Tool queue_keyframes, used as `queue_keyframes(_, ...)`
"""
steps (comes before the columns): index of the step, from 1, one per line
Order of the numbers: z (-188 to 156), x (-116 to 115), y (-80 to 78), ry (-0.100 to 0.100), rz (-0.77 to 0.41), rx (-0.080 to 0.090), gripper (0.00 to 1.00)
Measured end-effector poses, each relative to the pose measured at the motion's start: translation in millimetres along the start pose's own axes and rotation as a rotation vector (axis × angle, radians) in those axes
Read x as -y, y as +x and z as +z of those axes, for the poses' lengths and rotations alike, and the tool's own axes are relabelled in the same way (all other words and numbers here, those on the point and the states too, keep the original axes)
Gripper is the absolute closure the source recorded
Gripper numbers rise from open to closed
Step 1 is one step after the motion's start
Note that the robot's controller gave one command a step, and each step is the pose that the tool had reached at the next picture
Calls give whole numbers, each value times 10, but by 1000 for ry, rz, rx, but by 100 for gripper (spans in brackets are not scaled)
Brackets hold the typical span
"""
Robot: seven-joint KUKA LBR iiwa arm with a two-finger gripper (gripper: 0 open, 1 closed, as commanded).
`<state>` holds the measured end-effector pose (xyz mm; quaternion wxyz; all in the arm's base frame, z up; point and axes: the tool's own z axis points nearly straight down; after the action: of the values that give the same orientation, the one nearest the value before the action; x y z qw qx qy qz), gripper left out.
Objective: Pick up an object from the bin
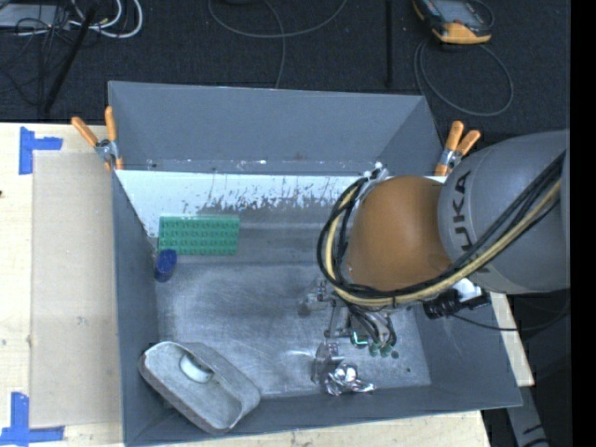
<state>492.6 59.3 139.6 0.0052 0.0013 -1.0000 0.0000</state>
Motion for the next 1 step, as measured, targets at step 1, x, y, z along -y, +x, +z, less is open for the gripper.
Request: queue_keyframes(1,667,635,110,2,-369,31,0)
